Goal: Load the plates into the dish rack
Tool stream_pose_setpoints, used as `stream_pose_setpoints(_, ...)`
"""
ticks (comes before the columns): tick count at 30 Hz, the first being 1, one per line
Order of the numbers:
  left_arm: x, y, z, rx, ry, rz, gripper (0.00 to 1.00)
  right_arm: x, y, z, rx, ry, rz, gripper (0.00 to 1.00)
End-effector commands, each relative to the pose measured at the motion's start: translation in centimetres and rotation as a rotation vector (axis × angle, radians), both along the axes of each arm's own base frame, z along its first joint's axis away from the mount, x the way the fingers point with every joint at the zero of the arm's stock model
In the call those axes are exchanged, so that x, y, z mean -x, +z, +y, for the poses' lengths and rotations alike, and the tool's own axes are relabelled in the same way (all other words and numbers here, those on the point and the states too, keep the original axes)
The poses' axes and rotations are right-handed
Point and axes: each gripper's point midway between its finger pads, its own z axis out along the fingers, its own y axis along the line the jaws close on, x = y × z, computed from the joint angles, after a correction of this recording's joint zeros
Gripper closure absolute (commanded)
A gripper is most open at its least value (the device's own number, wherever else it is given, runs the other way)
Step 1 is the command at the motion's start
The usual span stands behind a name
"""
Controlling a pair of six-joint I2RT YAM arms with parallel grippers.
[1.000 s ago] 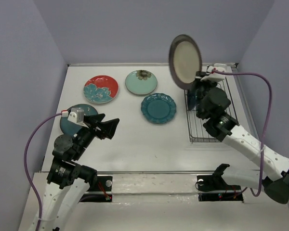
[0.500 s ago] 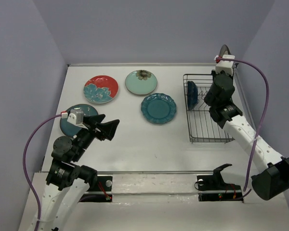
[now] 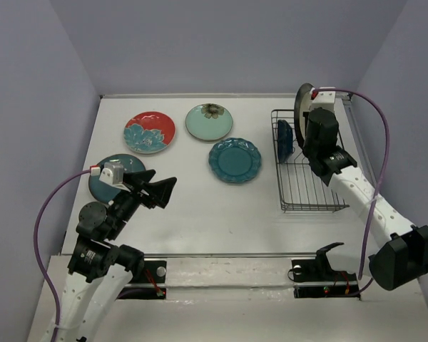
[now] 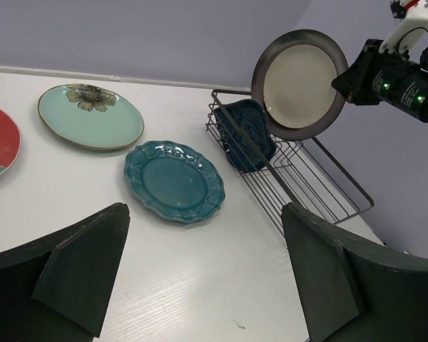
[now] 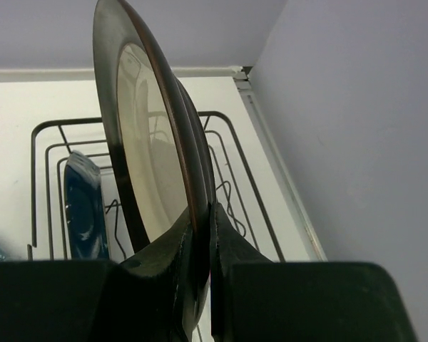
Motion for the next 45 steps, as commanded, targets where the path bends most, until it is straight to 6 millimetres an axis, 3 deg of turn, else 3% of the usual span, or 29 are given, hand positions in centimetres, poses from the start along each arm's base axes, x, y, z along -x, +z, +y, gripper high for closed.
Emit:
stream_pose_setpoints(1,0.0,0.7,0.0,0.013,-0.001,-0.027,0.01,-1.0,4.0,0.4,-0.129,-0.005,-0.189,0.93)
stream_pose_setpoints(7,-0.1,0.6,-0.1,0.012,-0.004,-0.022,0.01,-1.4,1.6,-0.1,-0.096,-0.054,-0.135,0.93)
stream_pose_setpoints(15,-0.1,0.6,-0.1,0.01,-0.004,-0.023,0.01,-1.5,1.7,-0.5,-0.059,-0.081,-0.127,0.93)
stream_pose_setpoints(17,-0.1,0.6,-0.2,0.009,-0.005,-0.02,0.01,-1.3,2.3,-0.7,-0.059,-0.085,-0.144,0.93)
stream_pose_setpoints(22,-0.2,0.5,-0.2,0.007,-0.007,-0.016,0.01,-1.2,6.1,-1.1,-0.049,-0.104,-0.216,0.93)
stream_pose_setpoints(26,-0.2,0.6,-0.2,0.01,-0.004,-0.021,0.01,-1.1,7.2,-1.2,-0.035,-0.102,-0.228,0.93)
stream_pose_setpoints(28,-0.2,0.6,-0.2,0.008,-0.005,-0.021,0.01,-1.0,6.8,-1.2,-0.038,-0.094,-0.224,0.93)
stream_pose_setpoints(33,-0.2,0.6,-0.3,0.007,-0.01,-0.017,0.01,-1.4,2.1,-0.5,-0.07,-0.074,-0.144,0.93)
stream_pose_setpoints(45,-0.3,0.5,-0.4,0.004,-0.011,-0.016,0.01,-3.0,-3.2,1.6,-0.133,-0.012,-0.026,0.93)
